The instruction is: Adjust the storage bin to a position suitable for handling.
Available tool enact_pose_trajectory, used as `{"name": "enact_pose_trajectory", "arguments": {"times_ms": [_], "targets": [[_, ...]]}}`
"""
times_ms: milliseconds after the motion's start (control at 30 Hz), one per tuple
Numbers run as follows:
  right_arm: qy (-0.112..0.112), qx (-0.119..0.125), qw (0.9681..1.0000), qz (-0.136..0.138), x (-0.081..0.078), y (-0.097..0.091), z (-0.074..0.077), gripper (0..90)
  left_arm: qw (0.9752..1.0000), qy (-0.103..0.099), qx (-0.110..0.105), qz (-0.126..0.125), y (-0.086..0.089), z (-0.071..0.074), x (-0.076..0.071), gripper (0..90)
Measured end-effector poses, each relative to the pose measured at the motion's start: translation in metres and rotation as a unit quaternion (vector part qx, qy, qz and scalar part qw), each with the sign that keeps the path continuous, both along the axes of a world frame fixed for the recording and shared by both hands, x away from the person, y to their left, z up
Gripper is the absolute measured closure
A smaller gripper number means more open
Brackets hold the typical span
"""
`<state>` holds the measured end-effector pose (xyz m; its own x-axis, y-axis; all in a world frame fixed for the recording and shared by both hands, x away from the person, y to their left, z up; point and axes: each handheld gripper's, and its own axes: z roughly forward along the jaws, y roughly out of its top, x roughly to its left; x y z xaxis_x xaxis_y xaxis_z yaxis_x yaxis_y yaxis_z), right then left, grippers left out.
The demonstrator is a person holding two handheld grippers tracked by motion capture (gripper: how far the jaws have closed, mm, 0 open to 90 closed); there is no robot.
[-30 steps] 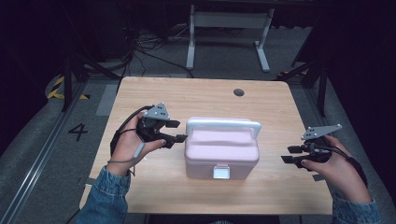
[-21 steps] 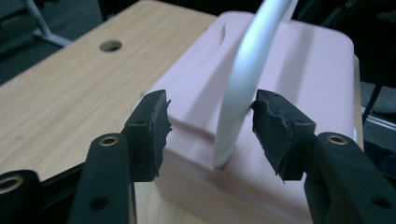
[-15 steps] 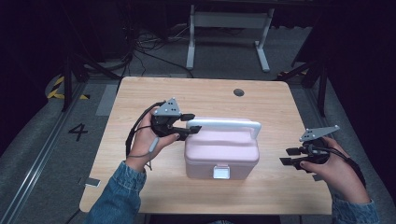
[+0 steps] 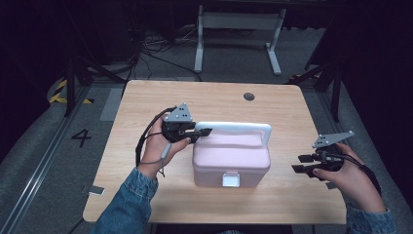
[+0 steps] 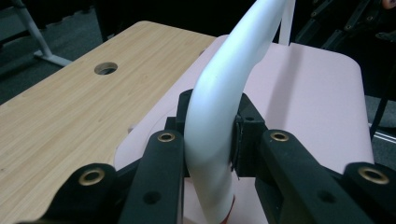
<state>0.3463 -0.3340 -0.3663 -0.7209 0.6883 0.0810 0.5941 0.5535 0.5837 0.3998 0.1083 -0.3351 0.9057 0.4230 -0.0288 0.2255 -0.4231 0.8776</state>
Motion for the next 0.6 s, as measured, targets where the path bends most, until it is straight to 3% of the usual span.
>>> {"name": "enact_pose_trajectory", "arguments": {"times_ms": [300,600], "targets": [[-0.003,0.002,1.0000,-0.001,-0.001,0.000,0.001,50.7,1.0000,-0.006,0.000,-0.003,0.000,0.006,-0.001,77.4],[-0.007,0.005,1.0000,-0.003,-0.002,0.000,0.003,50.4,1.0000,0.003,-0.009,-0.002,-0.001,0.013,0.000,77.4]]}}
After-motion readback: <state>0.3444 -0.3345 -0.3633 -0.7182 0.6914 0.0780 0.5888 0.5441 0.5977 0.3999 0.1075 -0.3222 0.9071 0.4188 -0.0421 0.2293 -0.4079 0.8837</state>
